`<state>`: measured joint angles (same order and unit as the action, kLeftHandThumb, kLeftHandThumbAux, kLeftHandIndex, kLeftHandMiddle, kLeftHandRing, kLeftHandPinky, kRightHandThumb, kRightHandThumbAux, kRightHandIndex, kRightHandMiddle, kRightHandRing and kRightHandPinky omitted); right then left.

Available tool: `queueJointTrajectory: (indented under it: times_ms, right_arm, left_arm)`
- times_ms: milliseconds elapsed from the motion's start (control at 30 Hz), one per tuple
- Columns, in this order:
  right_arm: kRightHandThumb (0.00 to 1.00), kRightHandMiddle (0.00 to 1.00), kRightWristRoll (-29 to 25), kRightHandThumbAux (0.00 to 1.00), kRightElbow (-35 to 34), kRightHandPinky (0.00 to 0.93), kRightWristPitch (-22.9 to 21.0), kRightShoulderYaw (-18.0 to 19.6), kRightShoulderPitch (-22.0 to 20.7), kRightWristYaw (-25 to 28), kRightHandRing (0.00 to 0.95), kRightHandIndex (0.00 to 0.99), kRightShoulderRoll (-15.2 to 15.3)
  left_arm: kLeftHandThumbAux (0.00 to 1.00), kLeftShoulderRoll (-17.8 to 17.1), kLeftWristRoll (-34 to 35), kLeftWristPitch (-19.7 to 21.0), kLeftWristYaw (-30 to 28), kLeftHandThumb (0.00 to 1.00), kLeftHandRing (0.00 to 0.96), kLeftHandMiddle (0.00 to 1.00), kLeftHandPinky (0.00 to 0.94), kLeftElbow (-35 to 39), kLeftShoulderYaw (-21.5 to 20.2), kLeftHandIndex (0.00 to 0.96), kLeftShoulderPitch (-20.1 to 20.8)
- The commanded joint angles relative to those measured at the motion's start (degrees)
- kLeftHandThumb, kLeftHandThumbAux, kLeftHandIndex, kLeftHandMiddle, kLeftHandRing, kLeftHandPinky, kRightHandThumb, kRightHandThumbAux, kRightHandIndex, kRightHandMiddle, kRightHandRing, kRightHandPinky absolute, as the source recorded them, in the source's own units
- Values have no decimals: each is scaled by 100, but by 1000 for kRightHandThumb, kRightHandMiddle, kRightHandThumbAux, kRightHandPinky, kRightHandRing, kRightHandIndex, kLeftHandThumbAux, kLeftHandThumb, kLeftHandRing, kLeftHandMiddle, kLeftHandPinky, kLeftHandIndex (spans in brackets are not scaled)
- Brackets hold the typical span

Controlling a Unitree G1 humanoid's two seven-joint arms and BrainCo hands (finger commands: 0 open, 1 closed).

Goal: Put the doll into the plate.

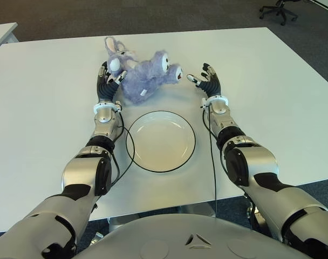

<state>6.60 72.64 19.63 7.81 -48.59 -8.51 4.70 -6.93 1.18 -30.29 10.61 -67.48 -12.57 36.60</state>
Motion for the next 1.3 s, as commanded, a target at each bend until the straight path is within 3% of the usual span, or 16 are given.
queueJointTrajectory:
  times_ms: [33, 400, 833, 1300]
  right_arm:
    - [53, 83, -8, 702, 509, 85, -794, 34, 643, 7, 78, 75, -55]
    - [60, 82, -2, 707, 511, 87, -795, 28, 637, 7, 78, 76, -64]
    - [58, 81, -8, 718, 510, 81, -801, 32, 628, 18, 76, 74, -63]
    - [53, 74, -12, 710, 508, 77, -794, 34, 621, 26, 69, 71, -62]
  left_arm:
    - [643, 416, -205, 199, 387, 99, 54, 47, 45, -686, 143, 0, -1349]
    - [652, 448, -261, 113, 739, 172, 44, 41, 42, -614, 240, 0, -1280]
    - [577, 473, -257, 43, 860, 225, 49, 28, 75, -555, 274, 0, -1243]
    - [445, 424, -362, -328, 990, 236, 57, 31, 97, -488, 467, 0, -1245]
